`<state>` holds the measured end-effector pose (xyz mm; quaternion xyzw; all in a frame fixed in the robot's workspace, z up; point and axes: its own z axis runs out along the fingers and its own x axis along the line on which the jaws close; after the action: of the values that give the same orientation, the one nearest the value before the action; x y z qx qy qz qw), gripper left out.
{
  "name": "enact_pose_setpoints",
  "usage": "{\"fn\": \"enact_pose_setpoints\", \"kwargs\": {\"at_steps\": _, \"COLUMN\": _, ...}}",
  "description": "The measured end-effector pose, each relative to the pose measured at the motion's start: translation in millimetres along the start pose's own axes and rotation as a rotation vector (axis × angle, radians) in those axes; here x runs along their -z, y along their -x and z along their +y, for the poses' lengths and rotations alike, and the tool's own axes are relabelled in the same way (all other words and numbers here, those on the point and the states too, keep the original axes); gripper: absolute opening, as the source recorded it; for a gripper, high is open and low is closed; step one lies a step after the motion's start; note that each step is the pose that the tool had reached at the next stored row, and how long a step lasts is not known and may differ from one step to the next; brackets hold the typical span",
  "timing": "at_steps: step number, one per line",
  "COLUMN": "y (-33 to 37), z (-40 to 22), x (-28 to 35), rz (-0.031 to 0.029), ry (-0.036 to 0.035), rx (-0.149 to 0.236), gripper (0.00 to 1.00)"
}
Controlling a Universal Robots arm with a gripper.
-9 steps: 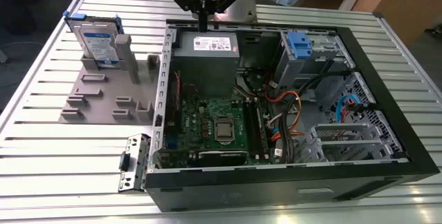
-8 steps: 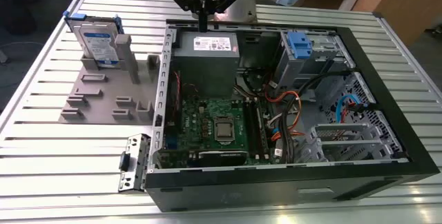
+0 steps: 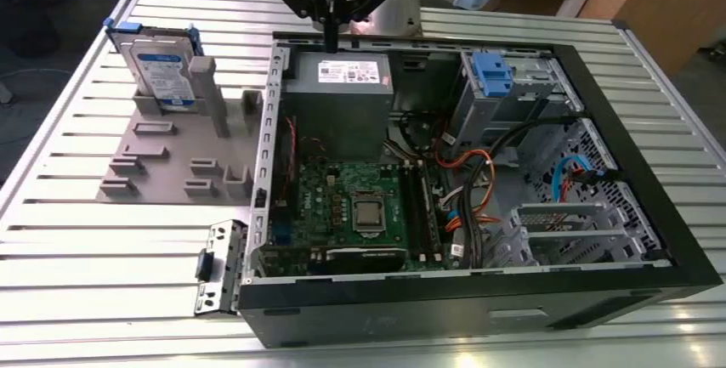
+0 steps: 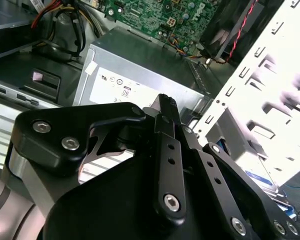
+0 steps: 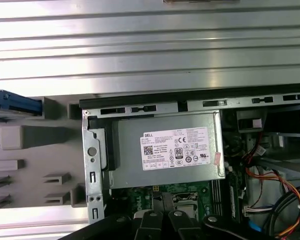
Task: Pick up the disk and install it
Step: 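Reach for the disk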
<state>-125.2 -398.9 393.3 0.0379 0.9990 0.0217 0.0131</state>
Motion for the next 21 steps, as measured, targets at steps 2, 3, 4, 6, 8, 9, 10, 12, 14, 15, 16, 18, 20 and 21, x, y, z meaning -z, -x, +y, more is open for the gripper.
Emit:
{"fn": "enact_pose_setpoints", "kwargs": {"at_steps": 2, "y": -3.0, "z": -0.2, "x": 0.1, "rz": -0.0001, "ry": 0.0000, "rx": 0.000, "gripper": 0.10}}
{"fn": "enact_pose_setpoints", "kwargs": {"at_steps": 3, "y": -4.4, "z": -0.3, "x": 0.1, "rz": -0.0001, "ry": 0.0000, "rx": 0.000, "gripper": 0.10}}
{"fn": "enact_pose_setpoints", "kwargs": {"at_steps": 4, "y": -5.8, "z": -0.4, "x": 0.2, "rz": -0.0002, "ry": 0.0000, "rx": 0.000, "gripper": 0.10}}
{"fn": "enact_pose_setpoints", "kwargs": {"at_steps": 6, "y": -9.6, "z": -0.7, "x": 0.2, "rz": -0.0004, "ry": 0.0001, "rx": 0.000, "gripper": 0.10}}
{"fn": "enact_pose_setpoints", "kwargs": {"at_steps": 8, "y": -13.5, "z": -1.0, "x": 0.4, "rz": -0.0005, "ry": 0.0000, "rx": 0.000, "gripper": 0.10}}
{"fn": "enact_pose_setpoints", "kwargs": {"at_steps": 9, "y": -15.5, "z": -1.2, "x": 0.4, "rz": -0.0007, "ry": 0.0001, "rx": 0.000, "gripper": 0.10}}
{"fn": "enact_pose_setpoints", "kwargs": {"at_steps": 10, "y": -17.3, "z": -1.3, "x": 0.5, "rz": -0.0007, "ry": 0.0000, "rx": 0.000, "gripper": 0.10}}
{"fn": "enact_pose_setpoints", "kwargs": {"at_steps": 12, "y": -20.7, "z": -1.6, "x": 0.6, "rz": -0.0009, "ry": 0.0001, "rx": 0.000, "gripper": 0.10}}
{"fn": "enact_pose_setpoints", "kwargs": {"at_steps": 14, "y": -23.2, "z": -1.7, "x": 0.6, "rz": -0.0010, "ry": 0.0001, "rx": 0.000, "gripper": 0.10}}
{"fn": "enact_pose_setpoints", "kwargs": {"at_steps": 15, "y": -24.3, "z": -1.8, "x": 0.7, "rz": -0.0010, "ry": 0.0001, "rx": 0.000, "gripper": 0.10}}
{"fn": "enact_pose_setpoints", "kwargs": {"at_steps": 16, "y": -25.6, "z": -1.9, "x": 0.7, "rz": -0.0010, "ry": 0.0000, "rx": 0.000, "gripper": 0.10}}
{"fn": "enact_pose_setpoints", "kwargs": {"at_steps": 18, "y": -28.3, "z": -2.1, "x": 0.8, "rz": -0.0011, "ry": 0.0001, "rx": 0.000, "gripper": 0.10}}
{"fn": "enact_pose_setpoints", "kwargs": {"at_steps": 20, "y": -31.0, "z": -2.3, "x": 0.9, "rz": -0.0011, "ry": 0.0000, "rx": 0.000, "gripper": 0.10}}
{"fn": "enact_pose_setpoints", "kwargs": {"at_steps": 21, "y": -32.3, "z": -2.4, "x": 0.9, "rz": -0.0011, "ry": 0.0001, "rx": 0.000, "gripper": 0.10}}
